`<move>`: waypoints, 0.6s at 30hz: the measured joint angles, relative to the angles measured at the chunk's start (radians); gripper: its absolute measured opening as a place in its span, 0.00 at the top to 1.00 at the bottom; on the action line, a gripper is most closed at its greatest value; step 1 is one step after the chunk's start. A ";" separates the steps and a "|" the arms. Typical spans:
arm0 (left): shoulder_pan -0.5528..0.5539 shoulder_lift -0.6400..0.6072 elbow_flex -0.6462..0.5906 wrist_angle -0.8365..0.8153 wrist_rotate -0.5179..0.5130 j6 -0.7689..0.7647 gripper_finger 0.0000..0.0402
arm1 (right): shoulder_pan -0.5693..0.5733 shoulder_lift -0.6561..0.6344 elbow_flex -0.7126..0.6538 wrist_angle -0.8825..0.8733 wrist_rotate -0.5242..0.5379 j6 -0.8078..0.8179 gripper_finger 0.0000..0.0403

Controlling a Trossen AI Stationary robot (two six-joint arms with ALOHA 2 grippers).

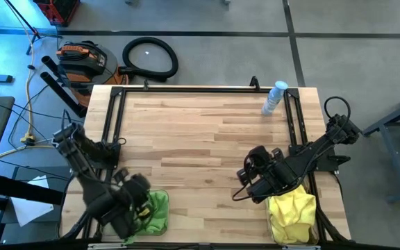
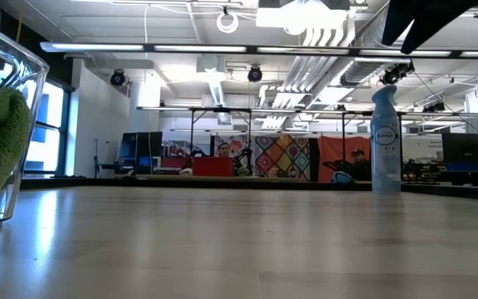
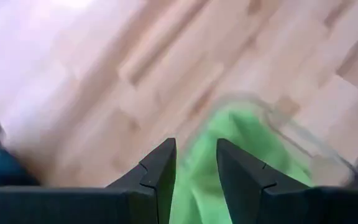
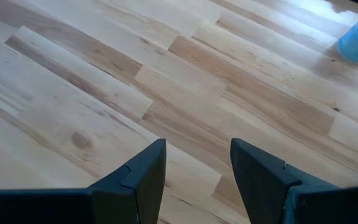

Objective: Sort microfiber towel by color & place in baskets
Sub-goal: Return to Home Position

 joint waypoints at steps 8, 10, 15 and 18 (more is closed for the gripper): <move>0.184 -0.099 -0.096 0.171 -0.188 0.545 0.90 | -0.011 0.000 0.000 0.065 -0.001 0.024 0.56; 0.231 -0.168 -0.183 0.303 -0.209 0.674 0.97 | -0.021 0.000 0.000 0.074 -0.002 0.027 0.56; 0.330 -0.393 -0.469 0.659 -0.179 0.971 1.00 | -0.052 0.000 0.000 0.079 -0.002 0.027 0.56; 0.402 -0.546 -0.663 0.872 -0.106 1.135 1.00 | -0.070 0.000 0.000 0.079 -0.004 0.026 0.56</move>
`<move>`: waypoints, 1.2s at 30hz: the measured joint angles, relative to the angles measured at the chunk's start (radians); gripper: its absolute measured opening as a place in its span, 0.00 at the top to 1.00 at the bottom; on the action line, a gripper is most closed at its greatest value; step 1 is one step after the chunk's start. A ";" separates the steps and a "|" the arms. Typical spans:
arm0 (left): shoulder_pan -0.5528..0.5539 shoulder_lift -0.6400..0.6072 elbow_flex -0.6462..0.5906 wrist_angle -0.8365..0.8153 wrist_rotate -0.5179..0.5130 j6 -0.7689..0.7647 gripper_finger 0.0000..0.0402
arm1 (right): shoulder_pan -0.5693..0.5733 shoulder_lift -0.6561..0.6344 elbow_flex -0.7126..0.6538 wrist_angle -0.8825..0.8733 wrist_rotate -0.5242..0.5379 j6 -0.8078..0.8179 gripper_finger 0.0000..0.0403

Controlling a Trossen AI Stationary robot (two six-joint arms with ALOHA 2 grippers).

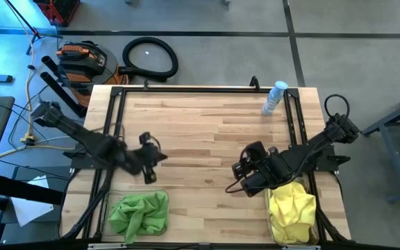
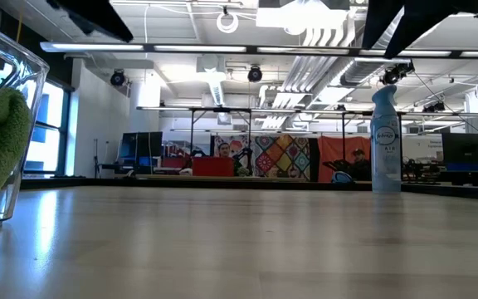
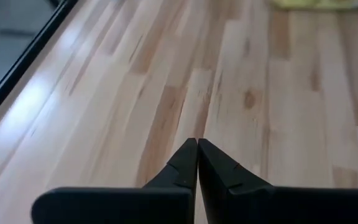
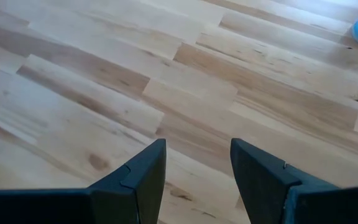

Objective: Sort microfiber towel by color & place in baskets
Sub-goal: Return to Home Position

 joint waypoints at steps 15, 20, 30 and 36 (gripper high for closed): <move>0.410 -0.562 -0.681 0.732 0.552 0.439 1.00 | -0.078 0.000 0.000 0.001 0.000 0.000 0.56; 0.476 -0.674 -0.765 0.746 0.594 0.459 1.00 | -0.103 0.000 0.000 0.000 0.000 0.000 0.56; 0.513 -0.909 -0.874 0.745 0.690 0.474 1.00 | -0.159 0.000 0.000 0.001 -0.026 0.000 0.56; 0.513 -1.016 -0.917 0.744 0.657 0.404 1.00 | -0.181 0.000 0.000 0.000 -0.048 0.000 0.56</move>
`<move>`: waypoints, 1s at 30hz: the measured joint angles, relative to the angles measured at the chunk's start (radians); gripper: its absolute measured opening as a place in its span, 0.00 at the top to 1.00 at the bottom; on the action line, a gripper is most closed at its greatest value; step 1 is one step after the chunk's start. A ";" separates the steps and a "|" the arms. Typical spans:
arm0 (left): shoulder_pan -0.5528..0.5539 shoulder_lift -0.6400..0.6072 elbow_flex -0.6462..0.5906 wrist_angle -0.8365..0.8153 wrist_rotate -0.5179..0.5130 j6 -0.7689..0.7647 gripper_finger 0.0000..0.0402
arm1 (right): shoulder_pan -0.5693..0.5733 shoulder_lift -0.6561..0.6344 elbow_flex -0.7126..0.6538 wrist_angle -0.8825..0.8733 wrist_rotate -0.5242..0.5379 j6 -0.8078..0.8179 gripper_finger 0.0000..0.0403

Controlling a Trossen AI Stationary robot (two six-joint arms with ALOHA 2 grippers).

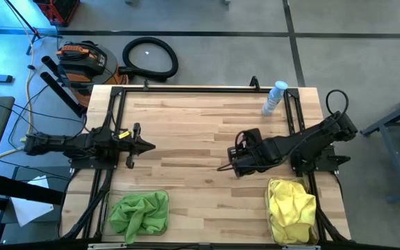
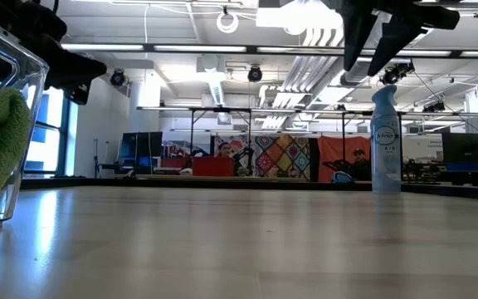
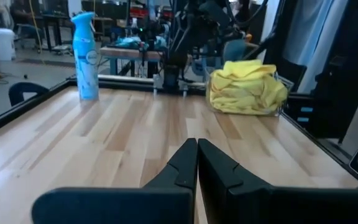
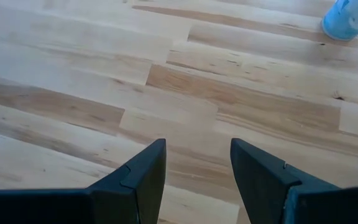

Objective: Sort microfiber towel by color & place in baskets
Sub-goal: Return to Home Position

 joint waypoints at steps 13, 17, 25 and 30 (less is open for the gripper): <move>0.000 -0.097 -0.010 -0.061 -0.024 0.025 1.00 | -0.005 0.000 0.000 -0.005 -0.001 0.000 0.56; 0.000 -0.101 -0.010 -0.063 -0.036 -0.007 1.00 | -0.004 0.000 0.000 -0.009 -0.001 0.000 0.56; -0.002 -0.131 -0.010 -0.059 -0.016 0.023 1.00 | -0.005 0.000 0.000 -0.014 -0.001 0.000 0.56; -0.002 -0.130 -0.010 -0.059 -0.004 0.020 1.00 | -0.005 0.000 0.000 -0.016 -0.001 0.000 0.56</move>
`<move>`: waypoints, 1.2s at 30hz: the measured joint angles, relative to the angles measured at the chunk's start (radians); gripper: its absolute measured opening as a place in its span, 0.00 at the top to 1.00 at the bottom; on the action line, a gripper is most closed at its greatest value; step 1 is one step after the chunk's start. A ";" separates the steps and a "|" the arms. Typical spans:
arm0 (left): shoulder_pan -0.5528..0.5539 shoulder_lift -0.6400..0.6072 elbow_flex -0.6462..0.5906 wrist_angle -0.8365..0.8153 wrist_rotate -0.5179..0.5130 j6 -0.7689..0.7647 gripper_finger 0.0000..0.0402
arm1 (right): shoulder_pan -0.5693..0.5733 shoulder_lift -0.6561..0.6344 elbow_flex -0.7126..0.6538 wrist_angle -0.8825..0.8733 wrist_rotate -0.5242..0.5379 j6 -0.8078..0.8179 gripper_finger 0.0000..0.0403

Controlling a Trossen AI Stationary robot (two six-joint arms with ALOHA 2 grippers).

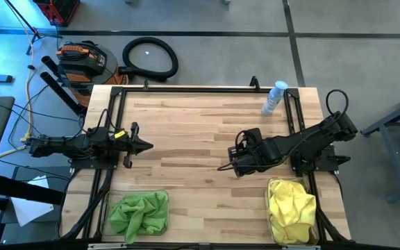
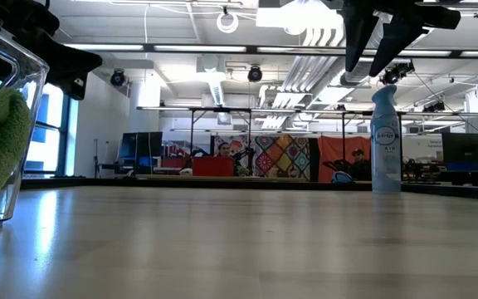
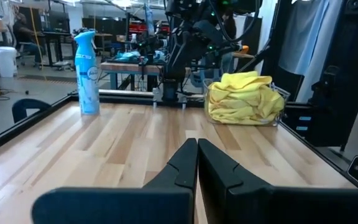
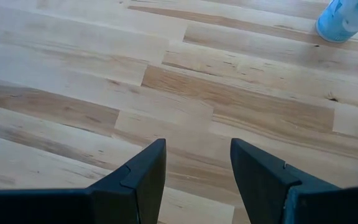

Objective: Sort microfiber towel by color & place in baskets
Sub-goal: Return to Home Position

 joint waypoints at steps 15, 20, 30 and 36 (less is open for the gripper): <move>0.000 0.021 0.000 -0.002 -0.013 -0.012 1.00 | 0.000 0.000 0.000 -0.007 -0.004 -0.027 0.56; 0.000 0.031 0.000 -0.003 -0.014 -0.013 1.00 | -0.031 0.003 0.000 -0.057 -0.088 -0.029 0.60; 0.000 0.031 0.000 -0.002 -0.014 -0.013 1.00 | -0.166 0.007 -0.028 -0.038 -0.086 -0.435 0.98; 0.000 0.031 0.001 -0.002 -0.015 -0.013 1.00 | -0.247 -0.017 -0.229 0.274 -0.149 -0.747 0.98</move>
